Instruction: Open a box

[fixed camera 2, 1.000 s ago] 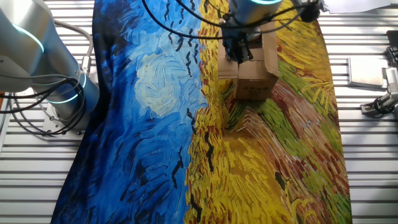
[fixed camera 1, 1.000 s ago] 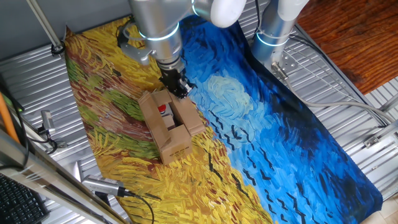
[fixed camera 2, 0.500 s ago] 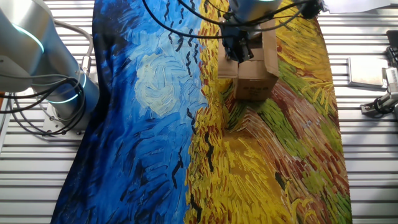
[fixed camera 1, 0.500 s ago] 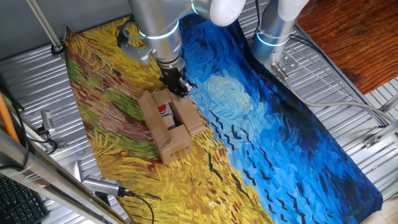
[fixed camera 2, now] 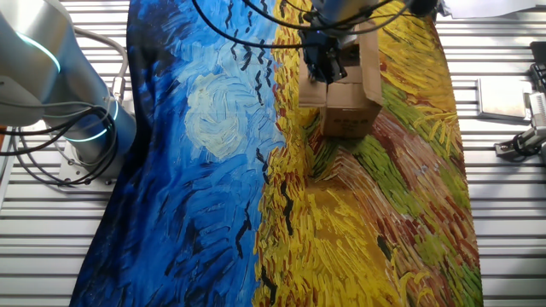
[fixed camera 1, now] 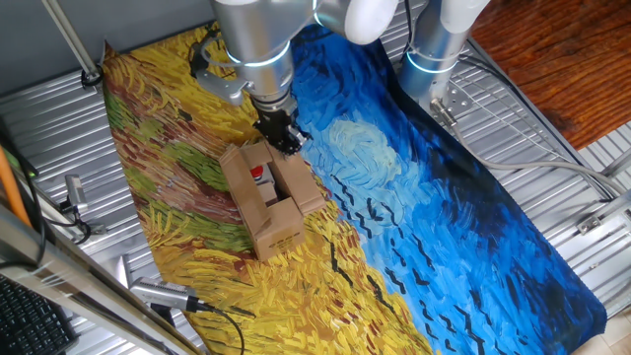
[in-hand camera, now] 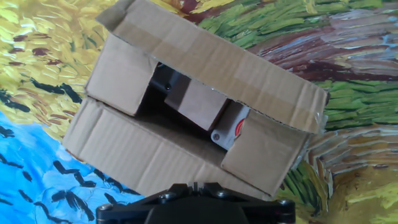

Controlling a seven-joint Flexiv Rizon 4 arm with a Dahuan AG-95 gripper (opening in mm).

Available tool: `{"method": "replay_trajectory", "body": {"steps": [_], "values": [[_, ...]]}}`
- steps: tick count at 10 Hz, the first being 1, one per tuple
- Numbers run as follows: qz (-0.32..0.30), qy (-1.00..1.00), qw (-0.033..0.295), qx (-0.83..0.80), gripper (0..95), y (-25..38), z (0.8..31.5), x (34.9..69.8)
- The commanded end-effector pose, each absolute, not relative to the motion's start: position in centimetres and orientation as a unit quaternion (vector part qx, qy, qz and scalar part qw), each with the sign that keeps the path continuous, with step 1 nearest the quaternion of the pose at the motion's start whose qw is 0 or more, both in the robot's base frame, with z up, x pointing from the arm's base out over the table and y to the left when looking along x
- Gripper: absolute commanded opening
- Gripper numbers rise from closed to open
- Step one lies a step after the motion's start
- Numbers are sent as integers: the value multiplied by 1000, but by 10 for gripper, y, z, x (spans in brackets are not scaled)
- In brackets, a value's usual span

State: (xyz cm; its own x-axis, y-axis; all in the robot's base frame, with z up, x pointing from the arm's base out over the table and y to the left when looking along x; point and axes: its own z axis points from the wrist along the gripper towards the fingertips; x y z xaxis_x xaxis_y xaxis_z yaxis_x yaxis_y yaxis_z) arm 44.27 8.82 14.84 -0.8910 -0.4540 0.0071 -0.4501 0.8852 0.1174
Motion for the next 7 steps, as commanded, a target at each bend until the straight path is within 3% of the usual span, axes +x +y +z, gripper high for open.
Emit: {"method": "replay_trajectory", "body": {"steps": [1, 7], "values": [[-54, -971, 16, 233, 0, 88, 148, 442], [-51, -970, 19, 237, 0, 88, 160, 465]]}}
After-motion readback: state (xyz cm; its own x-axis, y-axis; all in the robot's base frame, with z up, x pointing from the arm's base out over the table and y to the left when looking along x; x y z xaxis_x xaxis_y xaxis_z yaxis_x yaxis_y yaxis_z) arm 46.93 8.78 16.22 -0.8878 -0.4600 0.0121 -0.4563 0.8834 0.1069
